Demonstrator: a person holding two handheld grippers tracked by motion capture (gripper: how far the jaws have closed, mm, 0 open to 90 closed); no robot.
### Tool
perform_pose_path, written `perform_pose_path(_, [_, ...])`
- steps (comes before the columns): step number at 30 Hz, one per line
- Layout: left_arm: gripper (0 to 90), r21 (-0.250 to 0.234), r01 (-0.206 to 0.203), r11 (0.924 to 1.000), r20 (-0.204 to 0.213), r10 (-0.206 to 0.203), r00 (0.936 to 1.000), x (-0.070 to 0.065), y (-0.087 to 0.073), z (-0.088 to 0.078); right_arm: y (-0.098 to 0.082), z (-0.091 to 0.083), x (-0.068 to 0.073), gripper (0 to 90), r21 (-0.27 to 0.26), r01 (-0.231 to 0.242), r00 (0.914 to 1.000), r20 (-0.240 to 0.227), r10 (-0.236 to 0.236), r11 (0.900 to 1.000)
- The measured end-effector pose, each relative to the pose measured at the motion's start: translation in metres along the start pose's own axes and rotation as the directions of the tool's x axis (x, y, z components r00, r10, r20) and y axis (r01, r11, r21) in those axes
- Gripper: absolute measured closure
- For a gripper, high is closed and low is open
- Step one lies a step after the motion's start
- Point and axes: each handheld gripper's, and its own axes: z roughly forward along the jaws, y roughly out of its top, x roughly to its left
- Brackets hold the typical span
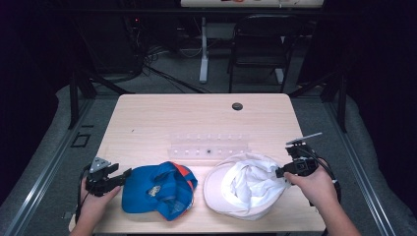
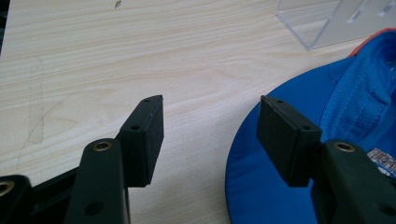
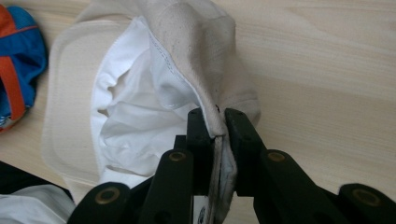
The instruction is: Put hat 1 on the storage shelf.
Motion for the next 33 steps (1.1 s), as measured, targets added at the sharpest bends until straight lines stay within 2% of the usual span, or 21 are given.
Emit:
perform_pose_path(13, [41.8,-0.003,0.001,1.0,-0.002,-0.001,1.0,0.001,0.0,0.0,0.011,-0.032,0.007,81.0,-0.036,-0.035,0.9966,-0.076,0.032,0.999])
perform_pose_path(17, [41.8,-0.005,0.0,1.0,-0.002,-0.001,1.0,0.001,0.0,0.0,0.014,-0.037,0.008,81.0,-0.041,-0.06,0.9882,-0.144,0.053,0.997])
perform_pose_path(22, [41.8,-0.004,0.001,1.0,-0.003,-0.001,1.0,0.001,0.0,0.0,0.017,-0.039,0.007,81.0,-0.031,-0.117,0.9631,-0.248,0.105,0.993])
perform_pose_path(26, [41.8,0.003,-0.001,1.0,-0.004,0.001,1.0,0.001,0.0,0.0,0.019,-0.041,0.005,81.0,-0.034,-0.159,0.9348,-0.327,0.14,0.987])
perform_pose_path(29, [41.8,0.004,0.0,1.0,-0.004,0.0,1.0,0.001,0.0,0.0,0.021,-0.044,0.005,81.0,-0.03,-0.185,0.916,-0.367,0.161,0.982])
perform_pose_path(30, [41.8,-0.002,0.002,1.0,-0.003,-0.002,1.0,0.001,-0.001,0.0,0.022,-0.045,0.005,81.1,-0.037,-0.186,0.9114,-0.38,0.158,0.982])
perform_pose_path(31, [41.8,-0.003,0.002,1.0,-0.003,-0.002,1.0,0.001,-0.001,0.0,0.022,-0.045,0.005,81.1,-0.037,-0.186,0.9114,-0.38,0.158,0.982])
perform_pose_path(33, [41.8,0.0,-0.003,1.0,-0.001,0.003,1.0,0.0,-0.001,0.001,0.024,-0.049,0.007,81.0,-0.037,-0.191,0.8988,-0.408,0.16,0.981])
